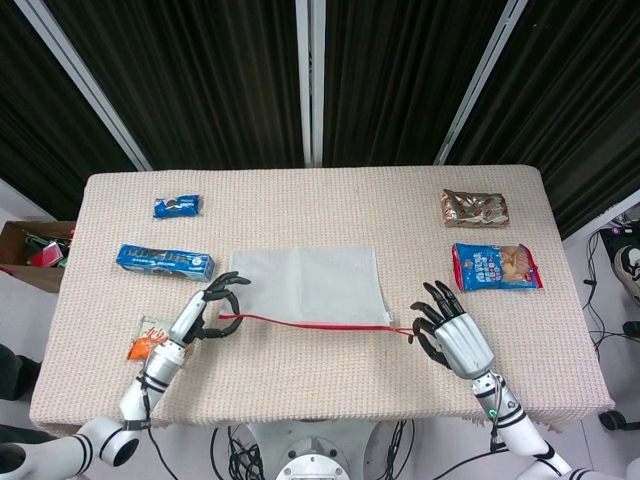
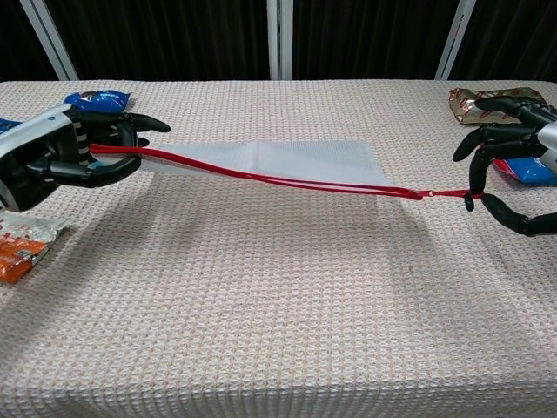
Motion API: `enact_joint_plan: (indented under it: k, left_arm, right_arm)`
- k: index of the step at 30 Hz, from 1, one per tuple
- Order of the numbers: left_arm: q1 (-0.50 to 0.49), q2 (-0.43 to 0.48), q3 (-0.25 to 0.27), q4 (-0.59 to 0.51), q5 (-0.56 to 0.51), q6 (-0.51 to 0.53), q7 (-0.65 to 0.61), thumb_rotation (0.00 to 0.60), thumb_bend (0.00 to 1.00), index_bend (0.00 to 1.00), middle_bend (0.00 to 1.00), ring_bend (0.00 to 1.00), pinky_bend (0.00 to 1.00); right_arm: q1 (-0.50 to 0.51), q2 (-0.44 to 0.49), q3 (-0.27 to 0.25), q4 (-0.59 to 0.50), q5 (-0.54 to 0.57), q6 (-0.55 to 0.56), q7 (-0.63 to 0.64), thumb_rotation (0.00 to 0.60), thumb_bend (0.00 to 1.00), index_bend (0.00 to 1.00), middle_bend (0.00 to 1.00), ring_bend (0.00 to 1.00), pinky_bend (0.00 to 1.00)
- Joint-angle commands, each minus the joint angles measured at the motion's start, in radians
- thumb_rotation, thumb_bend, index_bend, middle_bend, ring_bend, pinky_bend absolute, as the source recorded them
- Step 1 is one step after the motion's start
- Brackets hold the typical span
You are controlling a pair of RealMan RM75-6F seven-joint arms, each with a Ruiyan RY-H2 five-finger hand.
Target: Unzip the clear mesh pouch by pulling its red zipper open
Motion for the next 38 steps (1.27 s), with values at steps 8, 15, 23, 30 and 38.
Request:
enact_joint_plan:
  k: [8, 15, 23, 30, 38]
  left_arm:
    - [0.002, 0.1, 0.043, -0.113, 0.021, -0.058, 0.589, 0.6, 0.23, 0.22, 0.15, 0.09, 0.11]
    - [0.066, 0.272, 0.024, -0.289, -0.065, -0.026, 0.843, 0.6, 0.19, 0.2, 0.14, 0.09, 0.11]
    - [0.19, 0.421, -0.029, -0.312, -0.224, 0.079, 0.967, 0.6, 0.18, 0.21, 0.14, 0.09, 0.11]
    - [0.317, 0.485, -0.015, -0.35, -0.271, 0.185, 0.994, 0.6, 0.18, 0.21, 0.14, 0.09, 0.11]
    - [0.423, 0.494, 0.036, -0.425, -0.182, 0.306, 1.001, 0.6, 0.18, 0.22, 0.14, 0.09, 0.11]
  right_arm:
    - [0.026, 0.143, -0.009, -0.204, 0.124, -0.246, -0.059, 0.6, 0.26, 0.19, 0.1, 0.0, 0.0]
    - [0.023, 0.29, 0.016, -0.329, 0.188, -0.289, 0.056, 0.6, 0.18, 0.0, 0.02, 0.0, 0.0]
    - [-0.081, 0.453, 0.074, -0.403, 0.251, -0.122, 0.119, 0.6, 0.2, 0.02, 0.11, 0.0, 0.0]
    - [-0.192, 0.553, 0.046, -0.455, 0.221, 0.0, 0.135, 0.6, 0.21, 0.04, 0.11, 0.0, 0.0]
    - [-0.239, 0.549, 0.025, -0.428, 0.168, 0.024, 0.158, 0.6, 0.23, 0.06, 0.11, 0.0, 0.0]
